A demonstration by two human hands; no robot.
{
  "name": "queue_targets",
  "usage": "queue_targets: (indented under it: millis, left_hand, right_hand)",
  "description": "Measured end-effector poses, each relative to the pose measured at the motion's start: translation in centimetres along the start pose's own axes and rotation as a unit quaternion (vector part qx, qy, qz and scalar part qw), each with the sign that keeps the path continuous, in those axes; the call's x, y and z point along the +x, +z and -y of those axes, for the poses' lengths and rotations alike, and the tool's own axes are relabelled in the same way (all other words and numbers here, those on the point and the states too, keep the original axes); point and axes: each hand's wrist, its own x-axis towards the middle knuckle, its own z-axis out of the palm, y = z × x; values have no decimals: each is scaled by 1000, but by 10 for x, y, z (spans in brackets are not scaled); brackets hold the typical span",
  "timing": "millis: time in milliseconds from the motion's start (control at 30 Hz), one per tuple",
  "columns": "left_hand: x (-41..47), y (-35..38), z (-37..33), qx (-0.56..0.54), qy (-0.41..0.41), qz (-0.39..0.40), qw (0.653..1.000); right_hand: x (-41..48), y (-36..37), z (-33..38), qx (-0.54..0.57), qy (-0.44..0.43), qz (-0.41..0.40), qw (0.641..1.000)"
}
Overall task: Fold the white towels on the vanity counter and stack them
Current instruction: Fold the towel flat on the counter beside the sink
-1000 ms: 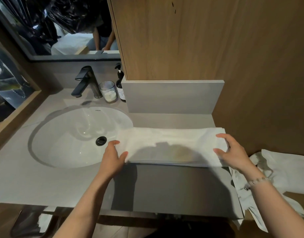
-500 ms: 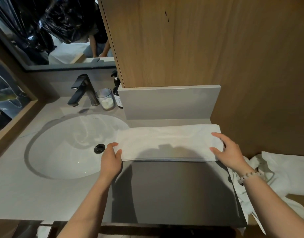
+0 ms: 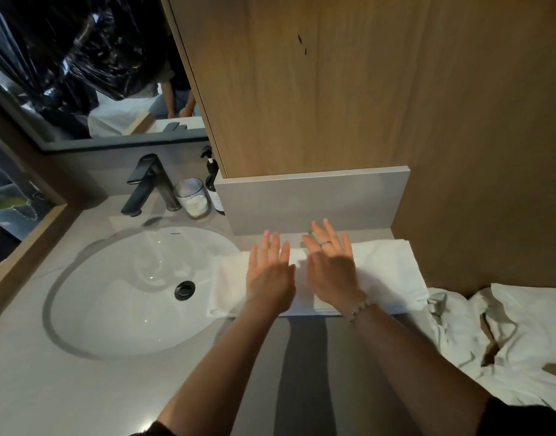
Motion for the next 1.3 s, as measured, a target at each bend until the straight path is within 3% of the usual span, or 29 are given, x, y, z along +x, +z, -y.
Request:
queue_targets:
  millis: [133,233,500,633,833,967,1033,1133,1233,1300]
  left_hand:
    - [2,27,3,-65,17,104,992]
    - [-1,37,13,-81,16,195,977]
    - [-7,39,30,-77,-26,151,985]
    - [-5,34,39,-69,-89,156,981]
    - [-15,33,61,-127,-217,174,952]
    - [-10,32,66,-175,-224,209,936]
    - [-10,29,72,-267,-240,183,915]
    - [-14,16,82,-391,-332,101,852]
    - [-20,4,90,-442,-421,128,781]
    - [-26,1,97,-444,-423,141,777]
  right_hand:
    - [-9,20,-19,-75,15,160,984]
    - [-19,27,-33,-60,28,219,973]
    - [-29,-10,-98,-74,94,194,974]
    - [-28,-10,-106,-101,153,186,965]
    - [-27,-13,-112,-40,175,214,960]
    - [-22,-13,-111,-48,175,232,956]
    - [-17,-15,-110,-88,174,252,948]
    - [0,-17,-96,-127,161,255,945]
    - [22,-7,-60,-62,66,221,971]
    - [34,4,-31,-3,-1,250,968]
